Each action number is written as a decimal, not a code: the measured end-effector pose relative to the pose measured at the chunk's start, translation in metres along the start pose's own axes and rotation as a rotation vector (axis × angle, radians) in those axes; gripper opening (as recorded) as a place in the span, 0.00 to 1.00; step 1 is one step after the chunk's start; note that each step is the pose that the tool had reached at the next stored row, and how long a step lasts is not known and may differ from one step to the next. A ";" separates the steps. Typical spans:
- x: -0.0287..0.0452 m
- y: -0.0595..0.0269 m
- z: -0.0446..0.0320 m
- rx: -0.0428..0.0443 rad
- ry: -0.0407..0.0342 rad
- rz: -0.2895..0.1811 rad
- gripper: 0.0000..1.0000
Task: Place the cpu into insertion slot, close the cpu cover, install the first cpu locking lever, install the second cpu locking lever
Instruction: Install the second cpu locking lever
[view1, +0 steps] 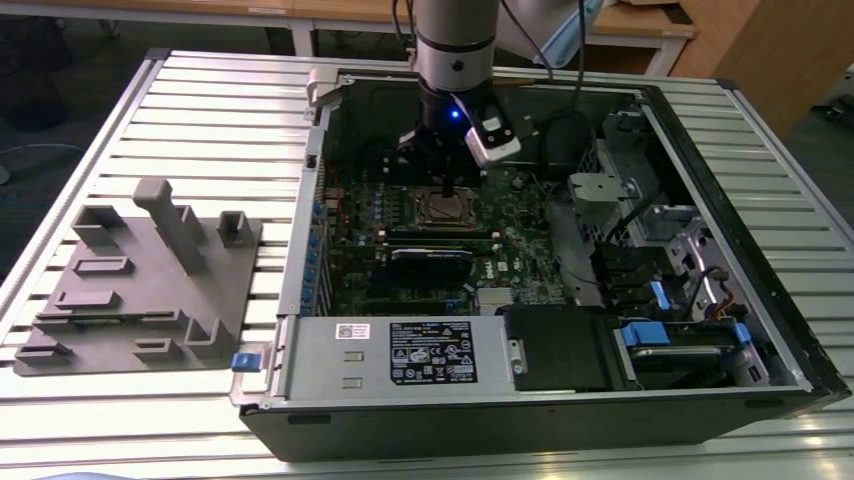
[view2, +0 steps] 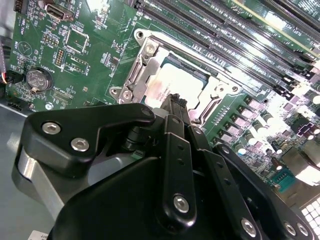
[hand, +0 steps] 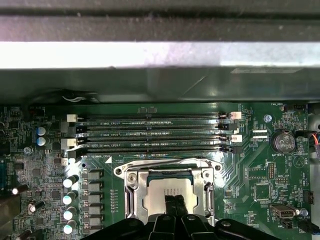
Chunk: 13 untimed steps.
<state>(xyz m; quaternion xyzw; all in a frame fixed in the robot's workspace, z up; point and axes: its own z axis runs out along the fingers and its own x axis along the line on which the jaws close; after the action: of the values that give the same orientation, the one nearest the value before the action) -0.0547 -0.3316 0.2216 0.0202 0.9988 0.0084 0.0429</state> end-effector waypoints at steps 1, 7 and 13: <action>0.0000 -0.0004 0.0000 0.0000 0.0000 0.000 0.11; -0.0001 -0.0021 0.0000 -0.0001 0.0000 0.000 0.11; -0.0003 -0.0071 -0.0001 0.0000 0.0000 0.000 0.11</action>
<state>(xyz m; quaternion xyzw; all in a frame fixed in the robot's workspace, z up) -0.0547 -0.3388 0.2216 0.0202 0.9988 0.0084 0.0429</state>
